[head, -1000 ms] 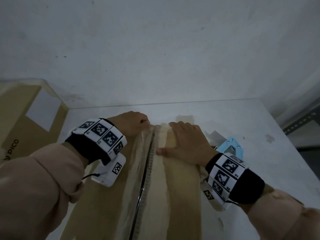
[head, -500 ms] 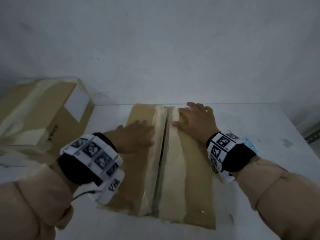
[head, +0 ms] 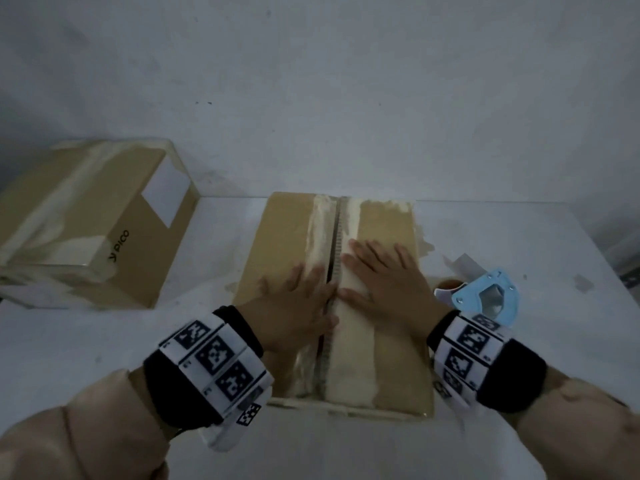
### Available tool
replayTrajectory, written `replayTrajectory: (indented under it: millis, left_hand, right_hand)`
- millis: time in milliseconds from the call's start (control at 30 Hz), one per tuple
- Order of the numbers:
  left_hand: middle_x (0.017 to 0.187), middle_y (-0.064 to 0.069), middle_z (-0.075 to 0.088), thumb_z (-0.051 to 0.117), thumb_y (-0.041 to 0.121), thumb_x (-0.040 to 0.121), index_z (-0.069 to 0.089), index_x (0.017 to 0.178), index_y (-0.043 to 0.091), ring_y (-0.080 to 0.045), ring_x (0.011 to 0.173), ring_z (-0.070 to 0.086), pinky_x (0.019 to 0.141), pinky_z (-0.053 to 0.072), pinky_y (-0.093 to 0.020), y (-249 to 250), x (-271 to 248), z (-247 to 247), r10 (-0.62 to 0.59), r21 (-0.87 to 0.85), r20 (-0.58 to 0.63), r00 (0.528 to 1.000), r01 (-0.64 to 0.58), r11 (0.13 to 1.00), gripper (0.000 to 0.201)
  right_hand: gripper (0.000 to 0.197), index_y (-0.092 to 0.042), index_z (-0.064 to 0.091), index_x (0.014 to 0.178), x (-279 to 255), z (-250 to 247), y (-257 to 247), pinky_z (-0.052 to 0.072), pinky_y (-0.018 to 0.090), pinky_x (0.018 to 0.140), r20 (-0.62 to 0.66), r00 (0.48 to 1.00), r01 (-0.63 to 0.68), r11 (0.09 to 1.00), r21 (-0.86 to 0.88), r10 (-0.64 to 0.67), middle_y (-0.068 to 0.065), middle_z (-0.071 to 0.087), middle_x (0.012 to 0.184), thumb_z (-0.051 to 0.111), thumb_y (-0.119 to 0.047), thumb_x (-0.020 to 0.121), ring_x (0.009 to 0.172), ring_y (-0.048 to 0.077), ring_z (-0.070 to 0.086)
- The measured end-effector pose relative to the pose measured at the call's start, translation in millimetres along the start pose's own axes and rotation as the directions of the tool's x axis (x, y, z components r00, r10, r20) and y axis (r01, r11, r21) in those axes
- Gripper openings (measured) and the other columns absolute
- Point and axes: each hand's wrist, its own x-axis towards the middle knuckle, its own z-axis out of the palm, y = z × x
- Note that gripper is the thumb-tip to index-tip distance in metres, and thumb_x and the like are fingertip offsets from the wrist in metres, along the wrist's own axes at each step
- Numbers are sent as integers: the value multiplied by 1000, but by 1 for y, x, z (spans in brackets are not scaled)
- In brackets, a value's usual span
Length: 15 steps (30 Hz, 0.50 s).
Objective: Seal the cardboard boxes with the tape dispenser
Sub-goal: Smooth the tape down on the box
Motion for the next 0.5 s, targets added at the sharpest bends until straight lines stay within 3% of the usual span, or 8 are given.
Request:
replayTrajectory:
  millis: [67, 133, 200, 267, 333, 500]
  left_hand:
    - [152, 8, -28, 17, 52, 96, -15, 146, 19, -13, 142, -22, 111, 0, -62, 7, 2, 10, 22, 26, -7, 1000, -22, 999, 68]
    - [152, 5, -28, 17, 54, 95, -17, 145, 15, -10, 140, -24, 112, -1, -60, 7, 3, 23, 16, 58, -60, 998, -13, 998, 72]
    - [150, 3, -32, 11, 66, 88, -20, 144, 15, -8, 135, -30, 113, -8, -52, 5, -2, 35, 12, 25, -99, 995, -9, 1000, 82]
    - [141, 5, -38, -9, 84, 64, -23, 143, 15, -7, 128, -35, 114, -13, -44, 10, -9, 46, 38, -19, -143, 989, -41, 999, 106]
    - [139, 6, -38, -27, 84, 42, -23, 143, 15, -7, 127, -34, 114, -13, -41, 15, -11, 56, 34, -39, -244, 969, -44, 998, 123]
    - [156, 2, -18, -29, 83, 45, -16, 146, 15, -5, 133, -26, 113, -13, -36, 17, -5, 70, -23, -77, -446, 895, -12, 997, 123]
  right_hand:
    - [87, -25, 19, 146, 5, 1, 5, 2, 49, 113, -26, 999, 19, 1000, -3, -20, -4, 5, 157, -6, -69, 74, 144, 19, 6]
    - [70, -28, 9, 147, 10, -3, 9, -5, 46, 115, -37, 999, 10, 1000, 3, -10, -7, -6, 157, 7, -65, 87, 143, 15, -5]
    - [61, -29, 7, 147, 14, -7, 9, -6, 45, 115, -20, 1000, -5, 1000, 14, 6, -7, -8, 157, 17, -57, 94, 143, 14, -7]
    - [58, -31, 6, 147, 18, -7, 10, -7, 45, 115, -12, 1000, -19, 1000, 21, 19, -7, -9, 157, 17, -55, 95, 143, 15, -8]
    - [58, -32, 6, 147, 21, -6, 10, -8, 47, 114, 5, 1000, -26, 999, 18, 26, -7, -10, 156, 16, -56, 95, 143, 15, -9]
    - [65, -28, 1, 147, 12, -7, 9, -9, 48, 114, 52, 998, -37, 997, 61, 34, -2, -11, 157, 18, -59, 93, 143, 18, -12]
